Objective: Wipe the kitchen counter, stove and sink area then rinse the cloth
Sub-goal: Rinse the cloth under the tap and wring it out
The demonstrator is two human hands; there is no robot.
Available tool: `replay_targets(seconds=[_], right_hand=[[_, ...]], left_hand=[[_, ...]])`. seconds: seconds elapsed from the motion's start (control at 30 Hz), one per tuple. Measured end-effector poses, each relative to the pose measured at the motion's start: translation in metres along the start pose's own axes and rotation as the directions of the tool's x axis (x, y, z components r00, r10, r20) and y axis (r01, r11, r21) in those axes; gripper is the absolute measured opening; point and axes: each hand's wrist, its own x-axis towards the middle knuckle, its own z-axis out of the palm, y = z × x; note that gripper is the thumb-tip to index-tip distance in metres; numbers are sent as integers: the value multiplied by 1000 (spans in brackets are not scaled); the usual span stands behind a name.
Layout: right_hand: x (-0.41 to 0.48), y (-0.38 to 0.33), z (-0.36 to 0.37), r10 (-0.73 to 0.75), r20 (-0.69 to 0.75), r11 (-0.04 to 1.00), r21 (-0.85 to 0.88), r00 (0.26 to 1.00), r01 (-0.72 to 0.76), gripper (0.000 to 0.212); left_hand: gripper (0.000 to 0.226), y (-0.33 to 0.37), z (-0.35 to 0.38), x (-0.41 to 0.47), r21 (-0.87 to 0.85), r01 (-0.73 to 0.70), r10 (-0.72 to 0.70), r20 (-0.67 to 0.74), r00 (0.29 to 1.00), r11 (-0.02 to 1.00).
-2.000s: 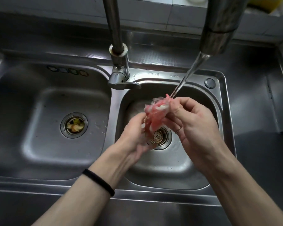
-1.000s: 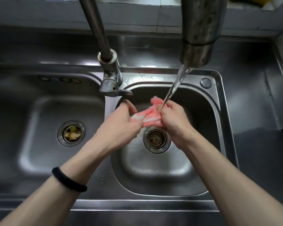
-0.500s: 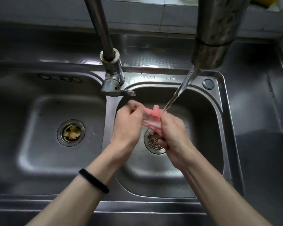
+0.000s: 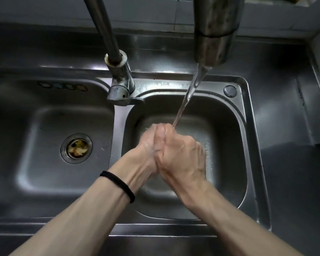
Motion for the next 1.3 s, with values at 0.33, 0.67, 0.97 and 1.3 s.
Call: replay_targets(seconds=[0.33, 0.67, 0.97, 1.3], right_hand=[[42, 63, 30, 357, 556, 464, 592, 751, -659, 39], [33, 28, -15, 122, 471, 386, 789, 874, -479, 26], [29, 24, -18, 299, 273, 666, 626, 914, -405, 41], [26, 35, -22, 356, 435, 413, 721, 827, -557, 28]], left_hand=[[27, -13, -6, -9, 64, -164, 169, -90, 982, 984], [22, -10, -28, 14, -302, -29, 0, -96, 995, 953], [23, 0, -8, 14, -204, -76, 71, -34, 997, 976], [23, 8, 4, 16, -91, -140, 128, -133, 983, 986]])
